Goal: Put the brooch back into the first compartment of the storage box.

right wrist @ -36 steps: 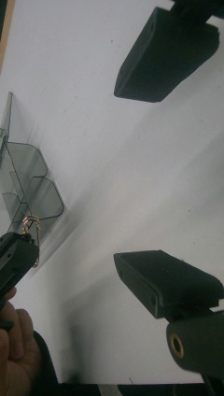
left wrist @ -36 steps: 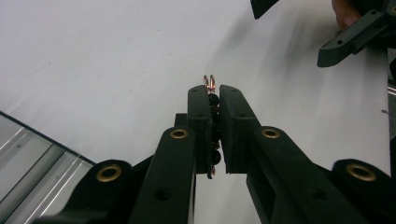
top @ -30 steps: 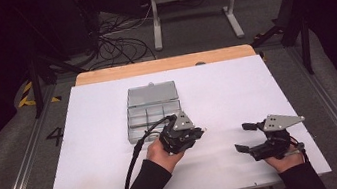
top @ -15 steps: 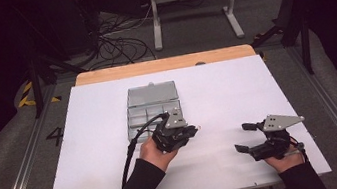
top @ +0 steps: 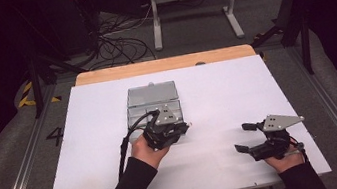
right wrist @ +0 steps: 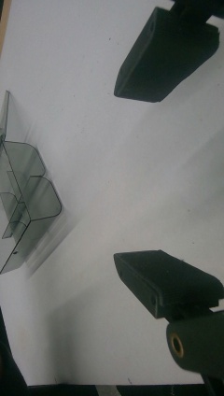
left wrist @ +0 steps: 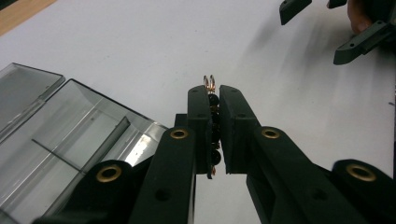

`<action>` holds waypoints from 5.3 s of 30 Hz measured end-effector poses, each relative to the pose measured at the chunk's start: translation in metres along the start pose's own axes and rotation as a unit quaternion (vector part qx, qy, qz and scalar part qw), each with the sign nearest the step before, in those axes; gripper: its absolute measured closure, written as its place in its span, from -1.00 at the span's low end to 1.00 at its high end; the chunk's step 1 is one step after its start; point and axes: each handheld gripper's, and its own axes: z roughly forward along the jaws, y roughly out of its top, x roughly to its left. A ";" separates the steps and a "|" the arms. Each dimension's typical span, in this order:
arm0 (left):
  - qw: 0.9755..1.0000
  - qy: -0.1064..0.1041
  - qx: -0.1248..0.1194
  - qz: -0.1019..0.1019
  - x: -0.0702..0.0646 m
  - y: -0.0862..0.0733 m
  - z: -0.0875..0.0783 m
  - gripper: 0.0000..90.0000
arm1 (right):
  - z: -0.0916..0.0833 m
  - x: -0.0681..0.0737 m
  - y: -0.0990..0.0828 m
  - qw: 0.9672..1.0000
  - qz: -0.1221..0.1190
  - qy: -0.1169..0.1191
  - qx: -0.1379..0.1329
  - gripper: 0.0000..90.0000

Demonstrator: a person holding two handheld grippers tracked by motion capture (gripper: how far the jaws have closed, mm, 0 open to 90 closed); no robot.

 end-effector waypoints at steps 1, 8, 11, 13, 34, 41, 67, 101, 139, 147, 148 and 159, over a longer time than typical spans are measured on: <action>1.000 0.001 -0.001 -0.002 0.001 0.000 -0.001 0.86 | 0.000 0.000 0.000 1.000 0.000 0.000 0.000 -0.63; 1.000 0.014 0.003 -0.004 0.011 -0.002 -0.014 0.86 | 0.000 0.000 0.000 1.000 0.000 0.000 0.000 -0.63; 1.000 0.020 0.001 -0.006 0.016 -0.004 -0.020 0.86 | 0.001 0.000 0.000 1.000 0.000 0.001 0.001 -0.63; 1.000 0.024 -0.001 -0.010 0.019 -0.005 -0.024 0.86 | 0.001 0.000 0.000 1.000 -0.001 0.001 0.001 -0.63; 0.998 0.062 0.001 -0.030 0.043 -0.018 -0.051 0.86 | 0.002 0.001 0.000 1.000 -0.001 0.001 0.004 -0.63; 0.997 0.072 0.002 -0.039 0.051 -0.023 -0.056 0.86 | 0.002 0.001 0.000 1.000 -0.001 0.002 0.004 -0.63; 0.990 0.110 0.021 -0.085 0.087 -0.041 -0.061 0.86 | 0.002 0.001 0.000 1.000 -0.001 0.004 0.005 -0.63; 0.978 0.112 0.086 -0.156 0.126 -0.057 -0.025 0.86 | 0.003 0.000 0.000 1.000 0.000 0.008 0.006 -0.63; 0.979 0.106 0.073 -0.156 0.119 -0.052 -0.033 0.61 | 0.003 0.000 -0.001 1.000 0.002 0.014 0.006 -0.63; 0.984 0.093 0.048 -0.144 0.103 -0.045 -0.049 0.52 | 0.004 0.000 -0.001 1.000 0.000 0.014 0.007 -0.63; 0.985 0.093 0.047 -0.140 0.101 -0.044 -0.051 0.52 | 0.004 0.000 -0.001 1.000 0.000 0.014 0.007 -0.63; 0.989 0.091 0.031 -0.116 0.082 -0.036 -0.064 0.51 | 0.004 0.001 0.000 1.000 0.000 0.015 0.007 -0.63</action>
